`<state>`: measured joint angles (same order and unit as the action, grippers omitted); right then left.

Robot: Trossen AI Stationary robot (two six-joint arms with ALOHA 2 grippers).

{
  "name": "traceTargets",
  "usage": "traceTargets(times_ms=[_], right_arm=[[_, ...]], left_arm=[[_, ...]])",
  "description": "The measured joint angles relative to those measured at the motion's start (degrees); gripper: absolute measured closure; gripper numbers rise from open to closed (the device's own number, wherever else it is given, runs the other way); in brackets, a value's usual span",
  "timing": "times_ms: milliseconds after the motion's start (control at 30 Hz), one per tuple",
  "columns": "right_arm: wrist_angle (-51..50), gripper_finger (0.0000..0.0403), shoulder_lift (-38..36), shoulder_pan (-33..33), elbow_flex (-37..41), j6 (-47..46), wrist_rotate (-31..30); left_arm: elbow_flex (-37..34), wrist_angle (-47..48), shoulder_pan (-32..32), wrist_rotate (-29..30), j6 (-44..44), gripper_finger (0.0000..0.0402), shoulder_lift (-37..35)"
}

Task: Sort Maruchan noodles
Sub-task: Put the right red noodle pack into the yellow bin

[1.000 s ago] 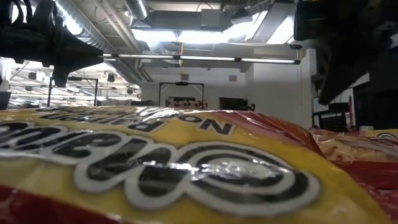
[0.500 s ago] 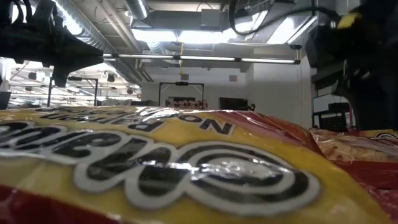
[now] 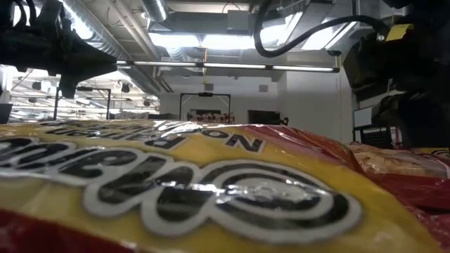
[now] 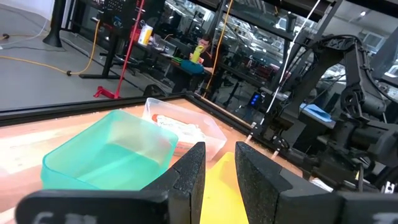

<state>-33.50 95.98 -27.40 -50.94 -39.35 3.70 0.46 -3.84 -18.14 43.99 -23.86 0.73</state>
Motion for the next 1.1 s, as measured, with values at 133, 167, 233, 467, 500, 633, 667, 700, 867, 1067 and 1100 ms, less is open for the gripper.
traceTargets(times_ms=[133,167,233,467,500,633,667,700,867,1067,1100], right_arm=[[0.4,0.0281,0.0,0.0,0.0,-0.6,1.7],[0.3,0.0303,0.0,0.1,0.1,-0.6,1.9],[0.1,0.0347,0.0,0.1,0.1,-0.8,2.3],[0.2,0.0389,-0.1,0.1,0.2,-1.0,1.5],[0.2,0.0391,-0.2,0.0,0.2,-1.0,1.3],[-2.1,0.0398,-1.3,0.0,-0.9,-0.8,0.7],[-3.1,0.0398,-1.9,0.0,-1.1,-0.9,0.0],[-4.4,0.0399,-2.3,0.0,-1.3,-0.9,-0.7],[-7.3,0.0402,-4.9,0.1,-2.5,-2.2,-3.1],[-11.4,0.0403,-5.5,0.1,-5.1,-1.9,-3.0],[-12.4,0.0402,-5.6,0.1,-5.6,-1.3,-2.7]], left_arm=[[0.0,0.0,0.0,0.0,0.0,0.0319,0.0],[0.0,0.0,0.0,0.0,0.0,0.0319,0.0],[0.0,0.0,0.0,0.0,0.0,0.0319,0.0],[0.0,0.0,0.0,0.0,-0.1,0.0319,0.0],[0.0,0.0,0.0,0.0,-0.3,0.0319,0.0],[0.0,0.0,0.0,0.0,-1.0,0.0319,0.0],[0.0,0.0,0.0,0.0,-1.1,0.0319,0.0],[0.0,0.0,0.0,0.0,-1.2,0.0319,0.0],[0.0,0.0,0.0,0.0,-1.3,0.0319,0.0],[0.0,0.0,0.0,0.0,-1.2,0.0319,0.0],[0.0,0.0,0.0,0.2,-1.2,0.0319,0.0]])
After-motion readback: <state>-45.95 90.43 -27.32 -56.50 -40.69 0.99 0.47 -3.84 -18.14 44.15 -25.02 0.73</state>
